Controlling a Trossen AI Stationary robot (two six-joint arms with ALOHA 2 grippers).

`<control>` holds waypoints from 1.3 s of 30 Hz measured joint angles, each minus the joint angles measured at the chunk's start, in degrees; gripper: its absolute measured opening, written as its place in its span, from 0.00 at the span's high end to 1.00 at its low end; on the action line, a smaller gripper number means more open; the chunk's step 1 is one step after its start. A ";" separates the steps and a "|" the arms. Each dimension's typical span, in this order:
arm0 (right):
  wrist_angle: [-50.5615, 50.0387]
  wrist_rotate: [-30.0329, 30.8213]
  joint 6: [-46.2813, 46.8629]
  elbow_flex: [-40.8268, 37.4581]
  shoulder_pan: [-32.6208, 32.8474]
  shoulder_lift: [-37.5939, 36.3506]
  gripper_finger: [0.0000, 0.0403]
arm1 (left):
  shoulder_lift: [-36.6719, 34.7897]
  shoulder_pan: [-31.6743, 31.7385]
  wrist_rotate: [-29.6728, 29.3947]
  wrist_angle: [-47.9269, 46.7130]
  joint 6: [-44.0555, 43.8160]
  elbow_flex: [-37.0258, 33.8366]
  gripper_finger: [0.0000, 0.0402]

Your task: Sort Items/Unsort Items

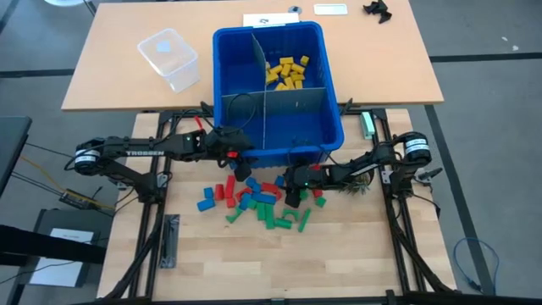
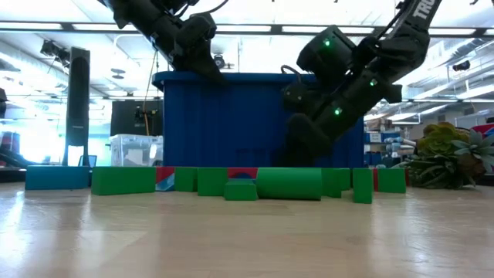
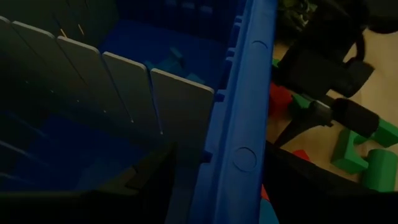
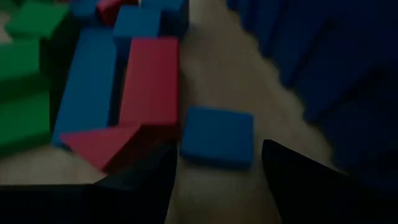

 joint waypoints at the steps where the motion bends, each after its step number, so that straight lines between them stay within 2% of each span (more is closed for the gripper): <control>1: 0.00 -0.25 0.02 -0.05 -0.01 0.06 0.39 | 0.02 0.00 0.15 0.09 0.00 0.00 0.42; 6: 0.86 0.71 -0.29 -0.02 -0.09 1.36 0.30 | 0.00 0.00 0.27 0.10 -0.05 -0.02 0.42; 11: 4.18 0.27 -0.41 0.11 -0.34 4.06 0.29 | 0.07 -0.02 0.77 0.57 -0.28 -0.02 0.42; 17: 7.47 1.04 -1.61 0.13 -0.21 5.37 0.36 | 0.07 -0.02 0.31 0.44 -0.17 -0.04 0.42; 22: 6.98 0.93 -2.71 0.13 -0.21 5.21 0.51 | 0.07 -0.02 0.36 0.40 -0.18 -0.04 0.42; 25: 5.57 0.45 -3.57 0.10 0.07 3.82 0.59 | 0.07 -0.02 0.38 0.46 -0.11 -0.04 0.42; 31: 4.31 1.77 -3.54 0.04 2.80 -2.09 0.59 | 0.07 -0.04 0.40 0.44 -0.05 -0.02 0.42; 39: 2.96 6.13 -7.99 0.04 8.80 -14.41 0.58 | 0.04 -0.04 0.41 0.44 -0.05 -0.02 0.42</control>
